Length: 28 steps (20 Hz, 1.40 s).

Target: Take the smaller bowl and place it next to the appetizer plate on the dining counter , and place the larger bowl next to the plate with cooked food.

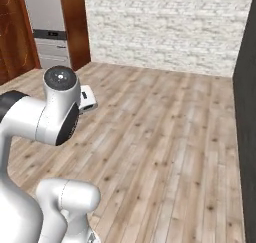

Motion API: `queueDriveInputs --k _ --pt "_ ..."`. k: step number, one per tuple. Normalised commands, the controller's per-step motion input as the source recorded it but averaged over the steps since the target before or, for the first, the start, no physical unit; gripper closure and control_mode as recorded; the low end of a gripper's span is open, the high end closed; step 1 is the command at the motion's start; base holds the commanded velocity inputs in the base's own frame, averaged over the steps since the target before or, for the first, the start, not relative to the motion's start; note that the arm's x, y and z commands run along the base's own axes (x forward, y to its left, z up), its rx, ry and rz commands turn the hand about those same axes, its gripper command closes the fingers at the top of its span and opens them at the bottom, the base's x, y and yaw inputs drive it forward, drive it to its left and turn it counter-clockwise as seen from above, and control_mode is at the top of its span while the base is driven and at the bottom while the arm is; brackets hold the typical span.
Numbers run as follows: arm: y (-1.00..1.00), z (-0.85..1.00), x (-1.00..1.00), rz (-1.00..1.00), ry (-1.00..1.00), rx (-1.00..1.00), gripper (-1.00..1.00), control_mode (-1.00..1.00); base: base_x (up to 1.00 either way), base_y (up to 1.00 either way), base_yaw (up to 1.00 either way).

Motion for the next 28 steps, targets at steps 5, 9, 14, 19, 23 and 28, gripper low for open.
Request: queueDriveInputs --k 5,9,14,19,23,28 --pt "0.0 0.0 0.0 0.0 0.0 0.0 -1.0 1.0 1.0 0.46 0.39" --pt "0.0 0.0 0.0 0.0 0.0 0.0 -1.0 1.0 1.0 0.42 0.39" --pt "0.0 0.0 0.0 0.0 0.0 0.0 -1.0 1.0 1.0 0.37 0.38" --pt "0.0 0.0 0.0 0.0 0.0 0.0 -1.0 1.0 1.0 0.36 0.37" --pt "0.0 0.0 0.0 0.0 0.0 0.0 -1.0 1.0 1.0 0.35 0.35" --pt "0.0 0.0 0.0 0.0 0.0 0.0 -1.0 1.0 1.0 0.26 0.34"
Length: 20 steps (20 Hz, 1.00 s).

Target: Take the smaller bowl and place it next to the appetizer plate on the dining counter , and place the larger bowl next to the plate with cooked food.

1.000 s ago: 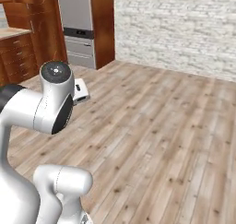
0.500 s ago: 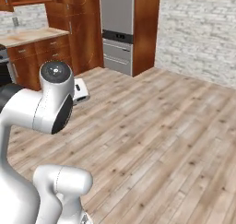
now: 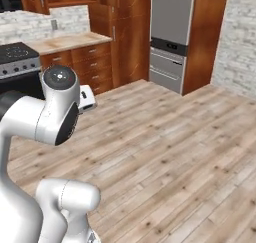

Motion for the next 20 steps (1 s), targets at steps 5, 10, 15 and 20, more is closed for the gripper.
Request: queueDriveInputs --k 5,10,15,20 --pt "0.0 0.0 0.0 0.0 0.0 0.0 -1.0 1.0 1.0 0.1 0.31" --pt "0.0 0.0 0.0 0.0 0.0 0.0 -1.0 1.0 1.0 0.1 0.27" --pt "0.0 0.0 0.0 0.0 0.0 0.0 -1.0 1.0 1.0 0.07 0.25" --pt "0.0 0.0 0.0 0.0 0.0 0.0 -1.0 1.0 1.0 0.02 0.25"
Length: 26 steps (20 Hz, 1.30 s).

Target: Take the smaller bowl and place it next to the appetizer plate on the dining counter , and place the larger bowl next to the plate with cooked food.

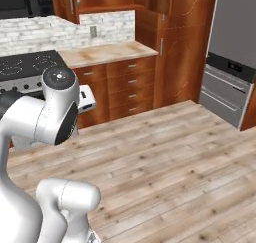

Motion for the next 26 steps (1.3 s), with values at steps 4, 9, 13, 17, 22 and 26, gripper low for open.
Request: queueDriveInputs --k 4,9,13,17,22,26 --pt "0.0 0.0 0.0 0.0 0.0 0.0 -1.0 1.0 1.0 0.0 0.26" --pt "0.0 0.0 0.0 0.0 0.0 0.0 -1.0 1.0 1.0 0.0 0.26" --pt "0.0 0.0 0.0 0.0 0.0 0.0 -1.0 1.0 0.97 -0.03 0.23" --pt "0.0 0.0 0.0 0.0 0.0 0.0 -1.0 1.0 0.86 -0.17 0.17" --pt "0.0 0.0 0.0 0.0 0.0 0.0 -1.0 1.0 0.77 -0.34 0.15" --pt "0.0 0.0 0.0 0.0 0.0 0.0 -1.0 1.0 0.81 -0.36 0.18"
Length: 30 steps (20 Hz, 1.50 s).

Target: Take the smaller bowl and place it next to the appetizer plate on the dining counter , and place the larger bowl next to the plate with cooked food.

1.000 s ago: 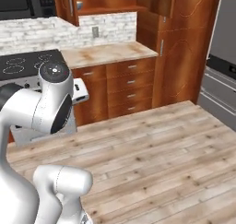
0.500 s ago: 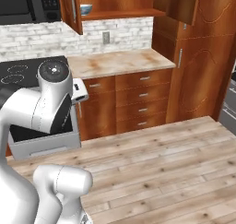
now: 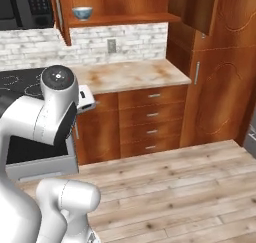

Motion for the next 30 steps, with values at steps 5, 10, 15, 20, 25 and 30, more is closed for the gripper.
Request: queueDriveInputs --k 5,10,15,20,25,30 --pt "0.0 0.0 0.0 0.0 0.0 0.0 -1.0 1.0 0.91 -0.35 0.25" --pt "0.0 0.0 0.0 0.0 0.0 0.0 -1.0 1.0 0.98 -0.33 0.3" --pt "0.0 0.0 0.0 0.0 0.0 0.0 -1.0 1.0 1.0 -0.33 0.3" --pt "0.0 0.0 0.0 0.0 0.0 0.0 -1.0 1.0 1.0 -0.16 0.28" --pt "0.0 0.0 0.0 0.0 0.0 0.0 -1.0 1.0 1.0 -0.01 0.26" --pt "0.0 0.0 0.0 0.0 0.0 0.0 -1.0 1.0 0.87 -0.11 0.23"
